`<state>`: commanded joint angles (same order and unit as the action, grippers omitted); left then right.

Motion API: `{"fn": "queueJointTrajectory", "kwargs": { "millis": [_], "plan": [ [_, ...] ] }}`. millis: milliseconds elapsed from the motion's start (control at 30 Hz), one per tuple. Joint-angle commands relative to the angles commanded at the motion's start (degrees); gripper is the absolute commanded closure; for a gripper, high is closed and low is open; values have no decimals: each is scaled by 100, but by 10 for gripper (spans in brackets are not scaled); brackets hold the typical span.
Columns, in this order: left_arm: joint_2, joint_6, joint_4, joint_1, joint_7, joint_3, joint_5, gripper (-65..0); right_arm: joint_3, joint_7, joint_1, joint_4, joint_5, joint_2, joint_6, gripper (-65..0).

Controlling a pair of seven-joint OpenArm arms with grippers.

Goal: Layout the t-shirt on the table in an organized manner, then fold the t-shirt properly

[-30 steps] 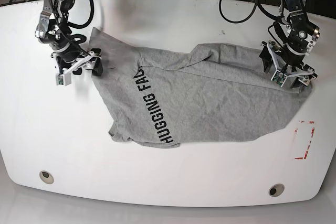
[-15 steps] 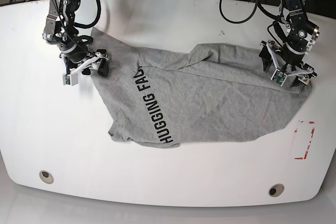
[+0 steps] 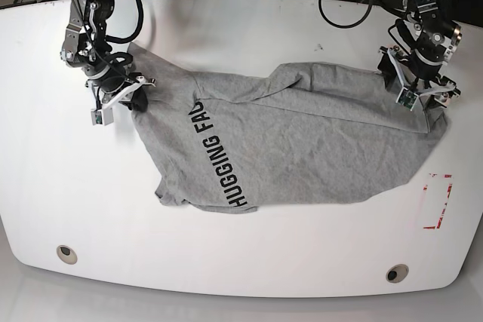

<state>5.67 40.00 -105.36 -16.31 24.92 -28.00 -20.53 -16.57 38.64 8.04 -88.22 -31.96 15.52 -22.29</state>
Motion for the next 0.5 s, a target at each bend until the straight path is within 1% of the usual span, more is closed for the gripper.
{"fn": "queueJointTrajectory", "kwargs": {
  "millis": [67,200,367,500],
  "plan": [
    [-9,0,-97,-53,0,-114,141,-520,0,0,9,0,0,0,0,0],
    [-26,0,-246,-70,9,-519,607,-520,9,0,9,9,9,-18,0,0],
    [-229,0,-255,-105,9,-1284,1398,-520,237,0,-9,9,9,0,9,0],
    [-343,0,-255,-88,79,-1732,1925,-520,273,0,0,-9,9,0,9,0]
  ]
}}
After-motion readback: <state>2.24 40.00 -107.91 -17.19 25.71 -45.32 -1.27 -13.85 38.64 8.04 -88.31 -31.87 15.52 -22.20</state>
